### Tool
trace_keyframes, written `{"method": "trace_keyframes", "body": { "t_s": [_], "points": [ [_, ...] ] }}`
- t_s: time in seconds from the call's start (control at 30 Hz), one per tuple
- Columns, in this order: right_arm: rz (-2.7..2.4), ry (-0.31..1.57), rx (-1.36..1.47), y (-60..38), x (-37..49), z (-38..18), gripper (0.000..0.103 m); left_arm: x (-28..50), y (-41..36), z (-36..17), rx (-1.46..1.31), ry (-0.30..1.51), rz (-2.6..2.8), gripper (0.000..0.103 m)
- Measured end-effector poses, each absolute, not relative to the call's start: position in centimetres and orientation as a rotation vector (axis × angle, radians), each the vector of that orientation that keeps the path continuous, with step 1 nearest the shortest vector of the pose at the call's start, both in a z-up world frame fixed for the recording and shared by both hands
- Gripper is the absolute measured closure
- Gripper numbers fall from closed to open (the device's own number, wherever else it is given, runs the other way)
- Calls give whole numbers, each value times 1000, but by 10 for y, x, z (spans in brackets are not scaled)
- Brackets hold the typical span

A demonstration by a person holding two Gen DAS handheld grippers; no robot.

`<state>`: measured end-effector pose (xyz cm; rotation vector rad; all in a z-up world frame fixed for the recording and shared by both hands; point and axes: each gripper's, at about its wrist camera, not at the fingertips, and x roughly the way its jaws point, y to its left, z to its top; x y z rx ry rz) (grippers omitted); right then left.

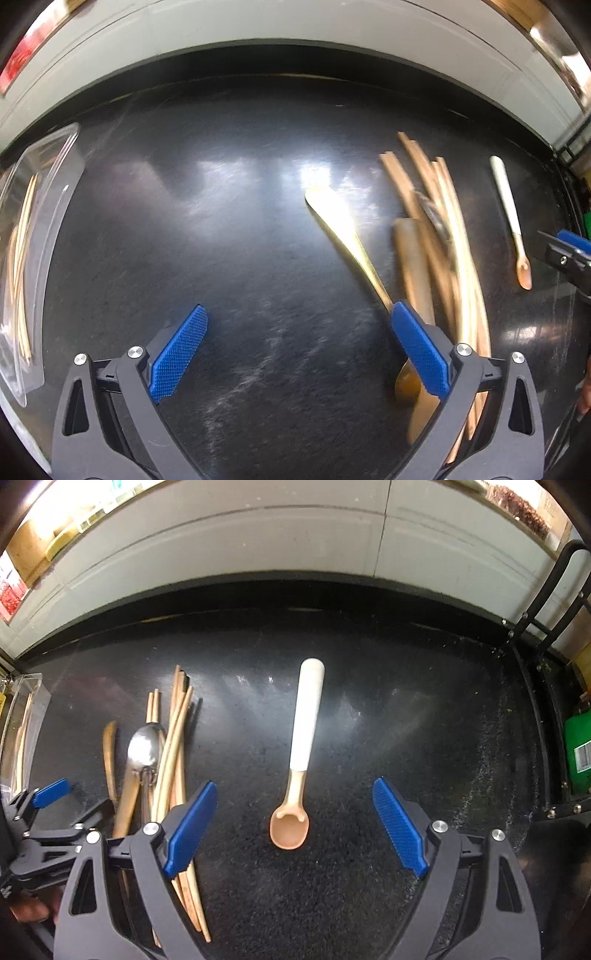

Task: Organize utensils
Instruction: 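Grasp the gold spoon with the left tool while the right tool grasps the white-handled spoon, then carry the gold spoon and white-handled spoon over the clear tray with both tools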

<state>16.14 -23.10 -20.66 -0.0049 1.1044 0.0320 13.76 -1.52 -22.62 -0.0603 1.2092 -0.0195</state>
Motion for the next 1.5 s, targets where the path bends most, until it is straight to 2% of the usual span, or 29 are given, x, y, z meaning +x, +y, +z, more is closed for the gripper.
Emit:
{"method": "trace_keyframes", "body": {
  "t_s": [0.3,0.7,0.77,0.83,0.87,0.97,1.03,1.07,1.17,1.2,1.23,1.27,1.33,1.5],
  "points": [
    [15,1132,-34,-224,174,-231,20,139,-23,-224,-68,1217,-44,6],
    [3,1136,-41,-227,169,-229,20,156,-31,-221,-81,1251,14,8],
    [4,1135,-51,-225,170,-231,20,152,-38,-218,-59,1245,12,15],
    [5,1136,-59,-223,171,-234,20,146,-47,-213,-27,1237,5,29],
    [6,1135,-62,-222,171,-236,20,143,-52,-212,-15,1235,-5,30],
    [11,1131,-67,-219,171,-242,20,134,-59,-208,-22,1212,-29,49],
    [20,1123,-48,-219,167,-245,20,130,-60,-204,-48,1192,-57,80],
    [22,1118,-41,-218,164,-247,20,129,-59,-202,-55,1188,-65,84],
    [31,1097,-37,-217,157,-250,30,132,-47,-205,-128,1176,-95,95],
    [32,1090,-36,-216,153,-249,46,138,-42,-210,-158,1178,-110,98],
    [37,1080,-35,-215,152,-247,72,139,-39,-210,-159,1178,-114,99],
    [36,1080,-26,-216,152,-244,84,139,-37,-208,-154,1177,-116,99],
    [40,1100,31,-221,154,-244,91,141,-29,-204,-180,1171,-143,100],
    [47,1098,73,-225,146,-237,92,134,-18,-170,-115,1079,-176,103]
  ]
}}
